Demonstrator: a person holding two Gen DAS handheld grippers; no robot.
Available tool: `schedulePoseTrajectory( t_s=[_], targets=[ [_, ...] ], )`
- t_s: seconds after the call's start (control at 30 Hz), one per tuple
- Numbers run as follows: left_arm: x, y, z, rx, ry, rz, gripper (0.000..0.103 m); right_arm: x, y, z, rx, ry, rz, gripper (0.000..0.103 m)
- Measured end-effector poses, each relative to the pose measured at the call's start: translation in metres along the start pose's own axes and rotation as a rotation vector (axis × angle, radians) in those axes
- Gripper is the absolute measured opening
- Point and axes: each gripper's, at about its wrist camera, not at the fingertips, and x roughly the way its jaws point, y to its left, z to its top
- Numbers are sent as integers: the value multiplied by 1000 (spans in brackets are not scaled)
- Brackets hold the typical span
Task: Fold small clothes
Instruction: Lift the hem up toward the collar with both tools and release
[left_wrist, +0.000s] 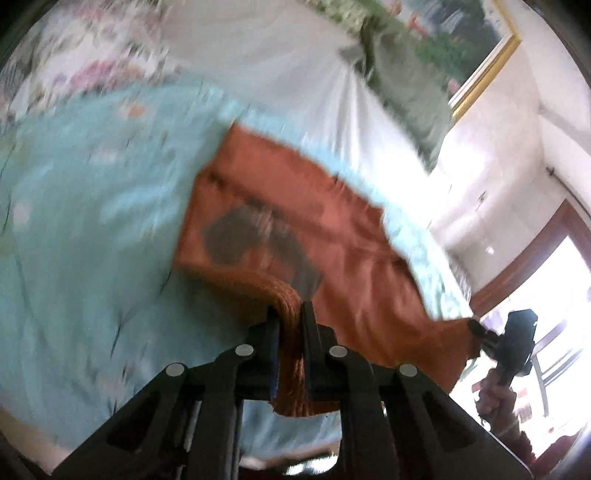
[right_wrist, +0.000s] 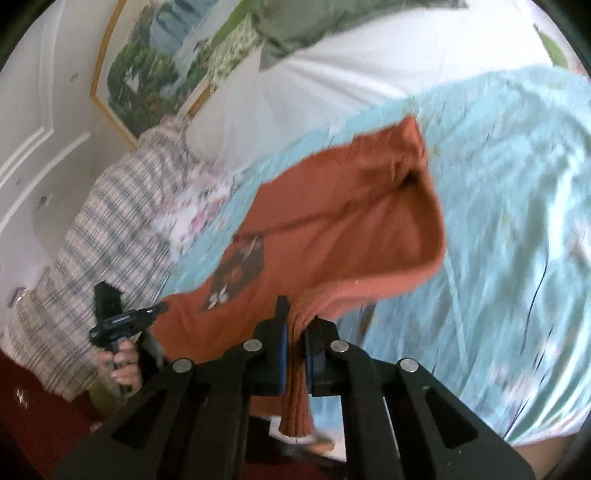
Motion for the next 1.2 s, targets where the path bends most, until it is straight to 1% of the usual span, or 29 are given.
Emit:
schedulePoseTrajectory(
  t_s=[0.03, 0.07, 0.1, 0.17, 0.3, 0.4, 0.47, 0.53, 0.57, 0.63, 0.67, 0.7, 0.83, 0.97, 1.1, 1.13, 1.2],
  targets=[
    [1, -6, 13, 13, -31, -12, 8, 0, -1, 7, 2, -20, -12, 8],
    [1, -8, 21, 21, -44, -12, 8, 1, -3, 16, 9, -42, -25, 8],
    [6, -13, 36, 34, -62, -8, 8, 1, -7, 27, 17, -63, -40, 8],
    [14, -18, 56, 44, -74, 0, 8, 5, -12, 47, 15, -94, -79, 8],
    [46, -25, 105, 80, -110, 69, 8, 26, -18, 97, -32, -128, -145, 8],
    [73, -19, 137, 72, -126, 117, 8, 48, -27, 133, -37, -137, -180, 8],
    [95, -13, 159, 65, -136, 155, 8, 66, -33, 154, -35, -127, -205, 8],
    [116, -4, 176, 63, -135, 191, 8, 86, -44, 173, -41, -101, -257, 8],
    [124, 0, 182, 62, -129, 195, 8, 97, -49, 180, -42, -84, -287, 8],
    [152, 8, 198, 72, -109, 228, 8, 120, -62, 195, -46, -49, -349, 8],
    [160, 9, 200, 77, -103, 238, 8, 127, -66, 199, -47, -36, -361, 8],
    [175, 13, 207, 87, -89, 260, 8, 137, -73, 204, -40, -20, -370, 8],
    [215, 30, 219, 79, -43, 294, 8, 165, -93, 218, -20, 29, -401, 8],
    [239, 47, 219, 63, -13, 326, 8, 192, -111, 223, -8, 80, -405, 8],
    [268, 73, 218, 24, 38, 360, 10, 213, -125, 222, 5, 118, -422, 9],
    [275, 79, 216, 17, 58, 371, 13, 221, -131, 221, 17, 146, -426, 9],
    [279, 85, 214, -3, 74, 364, 13, 234, -144, 218, 58, 210, -421, 9]
  ],
)
